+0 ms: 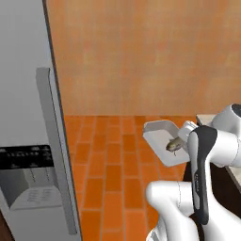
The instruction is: Take the meat container that has the fish and place it on the second highest rack of the freezer. Then take the vegetable container that has the sweet potato and squash and place it on the highest rack of the freezer.
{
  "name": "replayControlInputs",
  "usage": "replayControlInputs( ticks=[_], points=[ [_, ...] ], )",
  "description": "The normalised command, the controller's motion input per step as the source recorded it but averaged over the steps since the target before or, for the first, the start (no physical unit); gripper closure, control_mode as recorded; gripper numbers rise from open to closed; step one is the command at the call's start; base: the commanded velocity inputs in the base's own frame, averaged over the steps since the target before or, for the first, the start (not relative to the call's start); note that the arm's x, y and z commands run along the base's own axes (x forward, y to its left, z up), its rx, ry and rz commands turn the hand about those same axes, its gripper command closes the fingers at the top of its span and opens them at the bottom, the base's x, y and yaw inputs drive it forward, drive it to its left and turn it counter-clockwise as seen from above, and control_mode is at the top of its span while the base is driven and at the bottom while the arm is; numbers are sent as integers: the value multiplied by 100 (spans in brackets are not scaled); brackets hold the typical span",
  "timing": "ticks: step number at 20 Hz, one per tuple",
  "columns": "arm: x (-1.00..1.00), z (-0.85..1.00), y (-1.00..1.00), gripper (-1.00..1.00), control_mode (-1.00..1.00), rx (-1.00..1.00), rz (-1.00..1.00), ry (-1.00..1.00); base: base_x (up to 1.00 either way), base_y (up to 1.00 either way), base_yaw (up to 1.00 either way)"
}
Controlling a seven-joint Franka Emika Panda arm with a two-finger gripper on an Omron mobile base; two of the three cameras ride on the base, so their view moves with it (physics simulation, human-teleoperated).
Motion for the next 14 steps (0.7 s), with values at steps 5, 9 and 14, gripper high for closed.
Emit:
replayControlInputs(
  ticks=[5, 9, 14],
  points=[
    [0, 0, 0, 100, 100, 0, 0, 0, 100, -10, -3],
    [0, 0, 0, 100, 100, 0, 0, 0, 100, -16, -1],
    [0, 0, 0, 100, 100, 0, 0, 0, 100, -37, -5]
  ],
)
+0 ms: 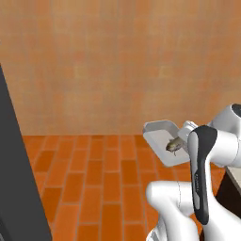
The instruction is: Take the meat container that has the fish and place it on the second highest rack of the freezer. Then take the vegetable container that has the sweet potato and squash and place it on the highest rack of the freezer.
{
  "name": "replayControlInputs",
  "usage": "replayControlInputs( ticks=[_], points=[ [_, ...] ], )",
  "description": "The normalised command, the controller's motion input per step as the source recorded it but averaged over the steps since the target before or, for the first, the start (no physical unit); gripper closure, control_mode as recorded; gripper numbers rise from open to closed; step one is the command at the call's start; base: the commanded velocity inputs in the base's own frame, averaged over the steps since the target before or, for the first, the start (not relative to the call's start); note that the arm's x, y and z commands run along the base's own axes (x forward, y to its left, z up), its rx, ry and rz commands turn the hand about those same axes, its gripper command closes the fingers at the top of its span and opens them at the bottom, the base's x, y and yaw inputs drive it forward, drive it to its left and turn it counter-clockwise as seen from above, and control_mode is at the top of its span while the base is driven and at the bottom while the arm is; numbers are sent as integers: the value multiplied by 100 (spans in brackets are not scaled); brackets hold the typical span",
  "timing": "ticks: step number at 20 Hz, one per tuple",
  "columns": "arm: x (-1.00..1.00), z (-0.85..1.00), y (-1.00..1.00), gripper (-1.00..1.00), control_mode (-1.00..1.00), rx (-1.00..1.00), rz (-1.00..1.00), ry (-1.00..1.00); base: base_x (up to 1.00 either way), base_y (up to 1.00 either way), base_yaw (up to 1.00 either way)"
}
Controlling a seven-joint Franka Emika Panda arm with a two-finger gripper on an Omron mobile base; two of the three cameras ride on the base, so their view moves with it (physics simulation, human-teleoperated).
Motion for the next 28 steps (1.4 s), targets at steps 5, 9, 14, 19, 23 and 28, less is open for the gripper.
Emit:
replayControlInputs(
  ticks=[5, 9, 14, 19, 23, 28],
  points=[
    [0, 0, 0, 100, 100, 0, 0, 0, 100, -31, 7],
    [0, 0, 0, 100, 100, 0, 0, 0, 30, -9, 84],
    [0, 0, 0, 100, 100, 0, 0, 0, -17, 0, 99],
    [0, 0, 0, 100, 100, 0, 0, 0, -39, -5, 94],
    [0, 0, 0, 100, 100, 0, 0, 0, -30, -18, 92],
    [0, 0, 0, 100, 100, 0, 0, 0, -14, -74, 69]
  ],
)
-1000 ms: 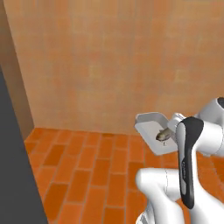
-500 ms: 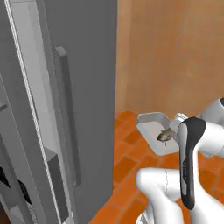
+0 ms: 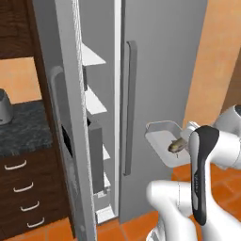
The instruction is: Take the meat container that has the fish and place it on the second highest rack of the freezer. Then take the vegetable container that has the sweet potato and squash and place it on the highest rack of the freezer.
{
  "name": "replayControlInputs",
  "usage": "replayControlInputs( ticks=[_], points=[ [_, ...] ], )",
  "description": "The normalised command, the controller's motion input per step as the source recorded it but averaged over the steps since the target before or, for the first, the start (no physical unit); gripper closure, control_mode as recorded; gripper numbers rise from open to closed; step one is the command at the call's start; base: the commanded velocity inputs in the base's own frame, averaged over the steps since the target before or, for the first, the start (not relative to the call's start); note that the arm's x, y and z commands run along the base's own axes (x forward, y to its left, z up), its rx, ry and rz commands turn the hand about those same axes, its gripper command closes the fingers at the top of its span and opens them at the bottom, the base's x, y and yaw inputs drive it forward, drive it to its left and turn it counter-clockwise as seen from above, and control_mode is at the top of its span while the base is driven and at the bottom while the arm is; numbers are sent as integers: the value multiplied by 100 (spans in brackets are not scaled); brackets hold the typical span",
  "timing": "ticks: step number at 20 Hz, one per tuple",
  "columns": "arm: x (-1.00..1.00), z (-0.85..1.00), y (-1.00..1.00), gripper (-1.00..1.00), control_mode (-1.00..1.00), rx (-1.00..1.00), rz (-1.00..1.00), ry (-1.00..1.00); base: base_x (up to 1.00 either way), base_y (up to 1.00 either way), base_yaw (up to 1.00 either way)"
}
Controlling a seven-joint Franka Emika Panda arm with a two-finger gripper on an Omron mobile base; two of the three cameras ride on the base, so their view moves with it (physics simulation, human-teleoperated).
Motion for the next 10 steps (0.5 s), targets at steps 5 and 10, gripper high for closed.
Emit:
replayControlInputs(
  ticks=[5, 10],
  points=[
    [0, 0, 0, 100, 100, 0, 0, 0, 0, -43, 76],
    [0, 0, 0, 100, 100, 0, 0, 0, -7, -5, 53]
  ],
)
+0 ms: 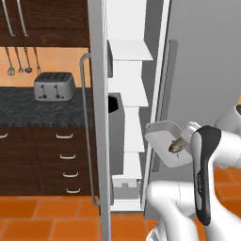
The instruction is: Take the meat container that has the fish and place it on the second highest rack of the freezer. Then take the vegetable container that has the sweet potato and squash and place it on the highest rack of the freezer.
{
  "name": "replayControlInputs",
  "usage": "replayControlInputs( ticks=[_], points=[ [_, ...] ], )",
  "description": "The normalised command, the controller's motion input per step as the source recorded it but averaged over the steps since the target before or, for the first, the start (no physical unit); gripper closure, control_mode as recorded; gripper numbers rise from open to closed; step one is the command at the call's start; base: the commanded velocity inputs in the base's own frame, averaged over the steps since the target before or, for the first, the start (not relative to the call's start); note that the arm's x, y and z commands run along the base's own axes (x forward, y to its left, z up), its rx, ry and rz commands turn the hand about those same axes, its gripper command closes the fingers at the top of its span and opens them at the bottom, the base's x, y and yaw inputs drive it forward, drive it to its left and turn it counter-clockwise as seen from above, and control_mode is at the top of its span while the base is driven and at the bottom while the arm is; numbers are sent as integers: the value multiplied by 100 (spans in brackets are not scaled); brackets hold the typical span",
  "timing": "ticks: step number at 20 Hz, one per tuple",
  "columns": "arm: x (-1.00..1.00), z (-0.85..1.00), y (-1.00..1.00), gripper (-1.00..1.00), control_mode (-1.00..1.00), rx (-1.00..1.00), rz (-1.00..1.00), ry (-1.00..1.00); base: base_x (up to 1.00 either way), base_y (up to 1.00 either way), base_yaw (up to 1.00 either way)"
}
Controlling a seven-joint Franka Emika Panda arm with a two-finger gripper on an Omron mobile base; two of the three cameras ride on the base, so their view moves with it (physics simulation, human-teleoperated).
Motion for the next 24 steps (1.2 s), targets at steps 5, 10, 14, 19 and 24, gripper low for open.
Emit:
replayControlInputs(
  ticks=[5, 10, 14, 19, 24],
  points=[
    [0, 0, 0, 100, 100, 0, 0, 0, 67, 4, 8],
    [0, 0, 0, 100, 100, 0, 0, 0, 44, 23, 7],
    [0, 0, 0, 100, 100, 0, 0, 0, 16, 8, 0],
    [0, 0, 0, 100, 100, 0, 0, 0, 54, 17, 0],
    [0, 0, 0, 100, 100, 0, 0, 0, 31, 28, 0]
  ],
)
